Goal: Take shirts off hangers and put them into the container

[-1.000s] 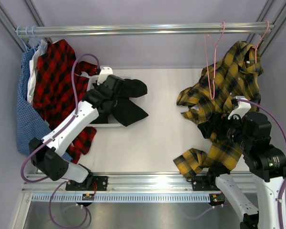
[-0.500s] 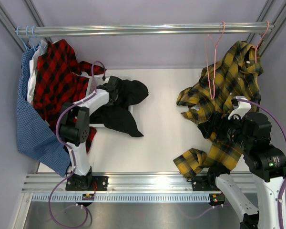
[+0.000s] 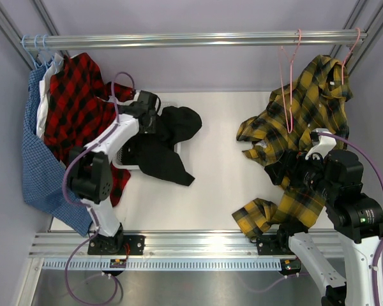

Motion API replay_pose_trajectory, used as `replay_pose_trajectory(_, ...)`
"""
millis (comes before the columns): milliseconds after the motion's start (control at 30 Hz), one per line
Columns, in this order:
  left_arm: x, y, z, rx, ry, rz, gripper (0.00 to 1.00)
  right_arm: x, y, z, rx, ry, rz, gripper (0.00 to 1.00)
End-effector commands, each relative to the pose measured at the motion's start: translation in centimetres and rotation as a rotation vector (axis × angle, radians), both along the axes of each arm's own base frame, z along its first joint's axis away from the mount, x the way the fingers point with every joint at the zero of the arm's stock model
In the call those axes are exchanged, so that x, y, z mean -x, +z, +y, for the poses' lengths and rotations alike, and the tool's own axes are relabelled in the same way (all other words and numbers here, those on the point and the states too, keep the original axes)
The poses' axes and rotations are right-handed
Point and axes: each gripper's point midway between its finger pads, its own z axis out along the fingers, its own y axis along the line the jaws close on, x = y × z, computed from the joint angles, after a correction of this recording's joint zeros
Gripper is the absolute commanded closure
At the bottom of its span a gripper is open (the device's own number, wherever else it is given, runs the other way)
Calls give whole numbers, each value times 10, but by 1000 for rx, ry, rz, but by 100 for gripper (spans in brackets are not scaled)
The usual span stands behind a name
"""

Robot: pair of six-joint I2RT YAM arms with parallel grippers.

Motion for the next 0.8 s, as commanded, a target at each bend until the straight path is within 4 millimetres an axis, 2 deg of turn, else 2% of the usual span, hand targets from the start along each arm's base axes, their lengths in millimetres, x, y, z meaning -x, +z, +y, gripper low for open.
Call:
replay_pose_trajectory(0,5,99,-5,87,6,-210,1,-2,10,1,-3,11,-28,1)
replay_pose_trajectory(33,12,107,-7,97,6,-222,1,-2,10,2,-1,14,-30,0)
replay_pose_trajectory(67,26,122,-12,123,12,-252,1,-3,11,2,-3,15,-31,1)
replay_pose_trajectory(133,43,131,-21,139,6,-272,1,-4,11,2,0,17,-35,1)
replay_pose_trajectory(167,59,128,-35,144,0,-264,1,-6,10,3,-2,21,-30,0)
replay_pose_trajectory(200,71,136,-40,164,-9,-287,1,-6,10,4,-2,29,-27,1)
replay_pose_trajectory(233,84,138,-60,196,-23,-308,1,-7,8,6,-5,37,-22,0)
replay_pose_trajectory(267,94,135,-70,214,-31,-309,1,-7,8,7,-7,41,-23,0)
replay_pose_trajectory(333,117,123,-84,239,-38,-296,1,-10,9,9,-13,51,-27,0)
replay_pose_trajectory(367,130,117,-103,290,-37,-300,1,-11,9,11,-18,60,-29,0)
replay_pose_trajectory(400,140,104,-108,289,-34,-283,1,-11,8,13,-23,68,-27,0)
replay_pose_trajectory(433,150,99,-124,321,-35,-297,1,-11,8,15,-30,79,-26,0)
replay_pose_trajectory(467,156,92,-130,319,-34,-291,1,-12,8,16,-33,86,-27,1)
replay_pose_trajectory(567,169,70,-146,285,-10,-290,1,-12,7,20,-40,107,-23,1)
replay_pose_trajectory(633,171,62,-154,277,5,-282,1,-11,7,21,-41,116,-24,1)
replay_pose_trajectory(667,173,50,-163,274,17,-267,1,-10,7,23,-47,125,-25,1)
replay_pose_trajectory(767,174,35,-184,285,30,-256,1,-6,8,28,-70,149,-26,0)
